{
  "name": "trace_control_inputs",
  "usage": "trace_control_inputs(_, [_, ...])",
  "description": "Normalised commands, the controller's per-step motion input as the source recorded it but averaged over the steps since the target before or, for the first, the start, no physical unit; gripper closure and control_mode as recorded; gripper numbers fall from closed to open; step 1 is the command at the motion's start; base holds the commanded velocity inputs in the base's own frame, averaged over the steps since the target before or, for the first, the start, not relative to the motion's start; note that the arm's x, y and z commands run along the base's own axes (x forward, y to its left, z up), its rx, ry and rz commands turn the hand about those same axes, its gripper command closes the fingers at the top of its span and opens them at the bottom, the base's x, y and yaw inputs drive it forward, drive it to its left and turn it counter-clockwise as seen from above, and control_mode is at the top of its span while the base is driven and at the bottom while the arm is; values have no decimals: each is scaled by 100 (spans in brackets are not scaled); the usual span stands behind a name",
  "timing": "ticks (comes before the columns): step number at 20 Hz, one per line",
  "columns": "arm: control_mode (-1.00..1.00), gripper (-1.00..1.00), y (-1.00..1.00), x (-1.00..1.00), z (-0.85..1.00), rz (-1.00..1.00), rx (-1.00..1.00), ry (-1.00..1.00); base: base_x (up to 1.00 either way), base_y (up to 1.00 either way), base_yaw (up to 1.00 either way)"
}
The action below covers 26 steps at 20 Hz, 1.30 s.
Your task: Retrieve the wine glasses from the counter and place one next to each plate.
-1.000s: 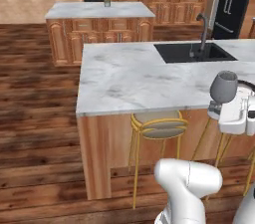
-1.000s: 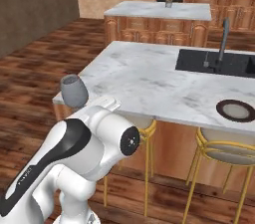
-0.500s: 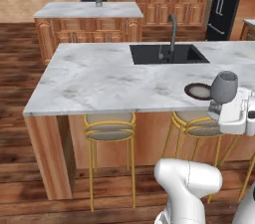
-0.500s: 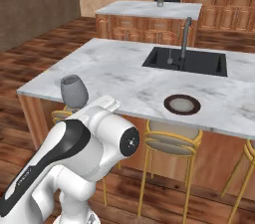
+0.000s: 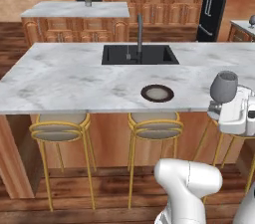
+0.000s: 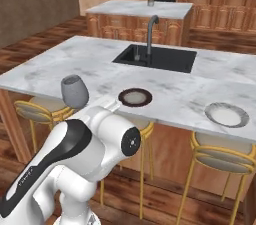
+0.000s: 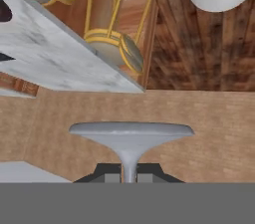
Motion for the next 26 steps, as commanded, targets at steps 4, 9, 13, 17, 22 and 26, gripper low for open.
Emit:
trace_control_inputs(4, [100, 100, 0, 0, 0, 0, 0, 0, 58, -32, -26])
trace_control_inputs(9, [100, 100, 0, 0, 0, 0, 0, 0, 43, 25, -10])
trace_control_inputs(13, [100, 100, 0, 0, 0, 0, 0, 0, 58, 6, -4])
trace_control_inputs(17, [100, 100, 0, 0, 0, 0, 0, 0, 75, -5, -5])
trace_control_inputs(22, [100, 100, 0, 0, 0, 0, 0, 0, 90, -7, -4])
trace_control_inputs(26, [100, 100, 0, 0, 0, 0, 0, 0, 74, -8, 0])
